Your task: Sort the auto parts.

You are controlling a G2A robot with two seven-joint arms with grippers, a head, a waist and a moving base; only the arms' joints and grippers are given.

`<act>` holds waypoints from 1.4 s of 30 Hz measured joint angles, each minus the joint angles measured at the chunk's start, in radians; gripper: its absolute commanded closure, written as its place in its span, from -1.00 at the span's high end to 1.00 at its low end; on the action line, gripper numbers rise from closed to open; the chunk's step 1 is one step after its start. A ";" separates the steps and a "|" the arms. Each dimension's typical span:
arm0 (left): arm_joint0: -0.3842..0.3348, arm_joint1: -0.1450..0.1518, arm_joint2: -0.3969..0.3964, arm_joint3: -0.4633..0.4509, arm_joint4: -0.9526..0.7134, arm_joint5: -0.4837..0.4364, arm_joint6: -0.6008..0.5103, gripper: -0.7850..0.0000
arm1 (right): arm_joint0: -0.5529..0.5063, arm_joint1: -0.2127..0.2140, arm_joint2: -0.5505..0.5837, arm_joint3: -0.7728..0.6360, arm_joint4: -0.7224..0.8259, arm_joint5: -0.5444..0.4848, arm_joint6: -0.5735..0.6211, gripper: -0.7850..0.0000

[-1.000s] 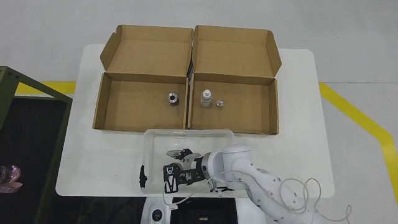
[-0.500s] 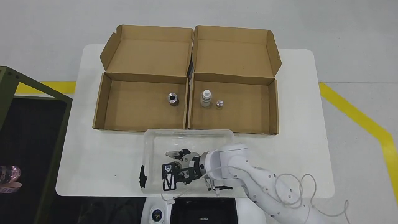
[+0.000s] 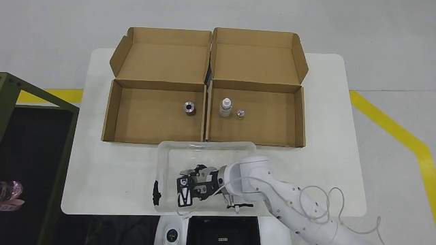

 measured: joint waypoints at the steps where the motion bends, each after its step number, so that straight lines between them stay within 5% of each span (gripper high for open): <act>1: 0.000 0.000 0.000 0.000 0.000 0.000 0.000 1.00 | 0.001 0.000 0.000 -0.001 0.003 0.000 -0.002 -1.00; 42: 0.000 0.000 0.000 0.000 0.000 0.000 0.000 1.00 | -0.056 0.067 0.259 -0.176 0.310 0.027 -0.117 -1.00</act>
